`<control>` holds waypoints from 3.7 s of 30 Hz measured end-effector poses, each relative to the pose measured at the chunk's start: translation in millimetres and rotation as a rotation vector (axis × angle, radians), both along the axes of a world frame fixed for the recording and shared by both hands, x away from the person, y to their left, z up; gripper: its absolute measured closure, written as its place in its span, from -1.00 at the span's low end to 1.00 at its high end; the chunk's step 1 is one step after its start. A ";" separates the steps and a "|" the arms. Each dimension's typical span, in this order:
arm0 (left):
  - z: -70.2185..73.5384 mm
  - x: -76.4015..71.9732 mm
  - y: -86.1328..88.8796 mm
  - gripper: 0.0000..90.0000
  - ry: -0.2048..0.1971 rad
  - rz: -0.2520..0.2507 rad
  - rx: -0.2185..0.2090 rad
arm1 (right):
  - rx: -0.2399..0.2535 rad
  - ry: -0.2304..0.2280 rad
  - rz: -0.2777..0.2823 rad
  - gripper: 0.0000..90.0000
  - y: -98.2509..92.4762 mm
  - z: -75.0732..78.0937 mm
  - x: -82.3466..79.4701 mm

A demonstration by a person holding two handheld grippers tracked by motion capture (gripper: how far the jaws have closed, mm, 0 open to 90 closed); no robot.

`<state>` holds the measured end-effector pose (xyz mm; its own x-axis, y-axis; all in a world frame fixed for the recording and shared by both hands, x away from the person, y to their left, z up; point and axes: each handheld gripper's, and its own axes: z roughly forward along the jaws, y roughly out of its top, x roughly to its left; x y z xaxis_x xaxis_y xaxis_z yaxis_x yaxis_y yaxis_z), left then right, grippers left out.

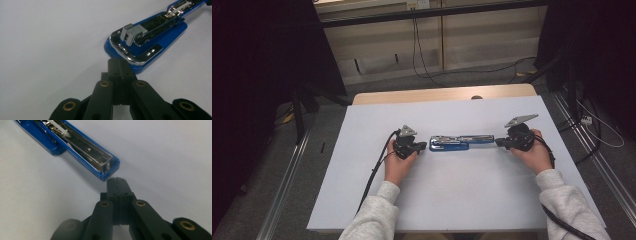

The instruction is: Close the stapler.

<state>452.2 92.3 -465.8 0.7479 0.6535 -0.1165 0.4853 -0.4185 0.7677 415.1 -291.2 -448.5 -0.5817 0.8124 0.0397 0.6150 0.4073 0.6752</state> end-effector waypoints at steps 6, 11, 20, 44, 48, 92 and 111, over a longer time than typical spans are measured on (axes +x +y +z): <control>-2.1 0.4 -6.4 1.00 -0.004 -0.013 0.013 | -0.025 0.001 0.007 1.00 3.4 -0.9 0.9; -2.2 0.5 -11.0 1.00 -0.023 -0.021 0.035 | -0.026 -0.007 0.005 1.00 3.1 0.8 1.3; -2.6 2.6 -11.7 1.00 -0.013 -0.016 0.029 | -0.003 -0.001 0.003 1.00 1.6 1.5 0.9; -2.7 2.0 -13.6 0.99 -0.037 -0.003 0.054 | -0.047 0.001 0.010 1.00 4.9 1.4 2.7; -2.5 2.0 -13.8 0.99 -0.038 -0.002 0.056 | 0.005 -0.003 0.021 1.00 7.4 -0.4 3.5; 41.8 -66.8 90.0 -0.83 -0.076 0.038 -0.195 | 0.197 -0.081 0.014 -0.73 15.0 17.2 -86.6; 41.3 -105.4 134.1 -0.84 -0.082 0.073 -0.214 | 0.191 -0.068 0.017 -0.74 -1.2 15.6 -110.8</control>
